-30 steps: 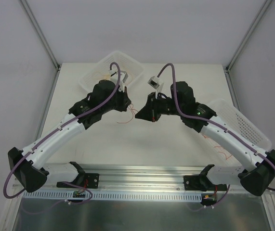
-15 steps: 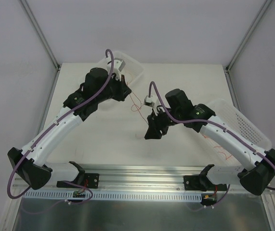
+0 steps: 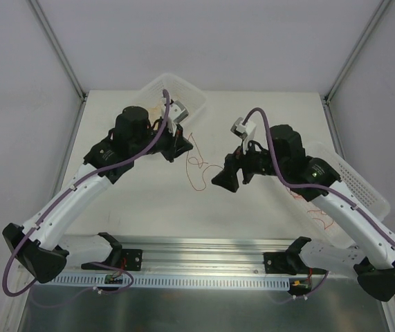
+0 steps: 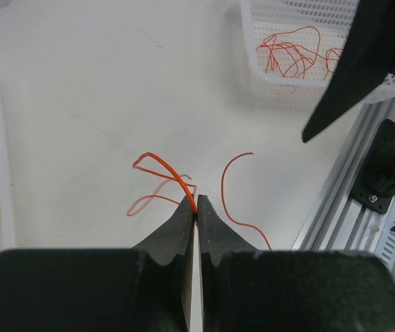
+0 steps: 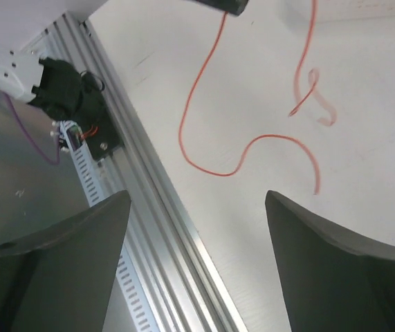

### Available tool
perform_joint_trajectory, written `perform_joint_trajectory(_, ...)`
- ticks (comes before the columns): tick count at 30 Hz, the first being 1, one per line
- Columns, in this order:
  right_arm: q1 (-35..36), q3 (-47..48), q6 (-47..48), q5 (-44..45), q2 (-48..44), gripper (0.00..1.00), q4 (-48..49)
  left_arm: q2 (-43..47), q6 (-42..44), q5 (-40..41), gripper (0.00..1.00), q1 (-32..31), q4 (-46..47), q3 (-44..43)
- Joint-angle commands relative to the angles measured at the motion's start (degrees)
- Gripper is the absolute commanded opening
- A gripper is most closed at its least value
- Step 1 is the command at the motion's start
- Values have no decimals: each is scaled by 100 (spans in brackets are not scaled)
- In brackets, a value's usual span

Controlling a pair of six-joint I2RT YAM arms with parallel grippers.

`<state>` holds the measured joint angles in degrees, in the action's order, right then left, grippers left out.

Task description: Untangle the cables

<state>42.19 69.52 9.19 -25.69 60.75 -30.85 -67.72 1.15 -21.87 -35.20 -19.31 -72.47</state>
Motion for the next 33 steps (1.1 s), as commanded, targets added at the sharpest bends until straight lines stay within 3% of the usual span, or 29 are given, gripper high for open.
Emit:
perform_joint_trajectory(1,-18,-130,-356,381,15,89,903,268,325,-581,0,-13,182,-13)
perform_joint_trajectory(2,-18,-210,-400,302,42,96,1036,286,333,-617,0,-13,173,-22)
perform_joint_trajectory(4,-27,-324,-462,214,129,100,1413,338,360,-774,0,-39,173,-31)
perform_joint_trajectory(25,157,-614,-1358,-506,1149,100,3408,348,334,-916,0,-338,182,-268)
perform_joint_trajectory(33,289,-562,-1429,-797,1299,96,3586,242,290,-696,0,-426,226,-382)
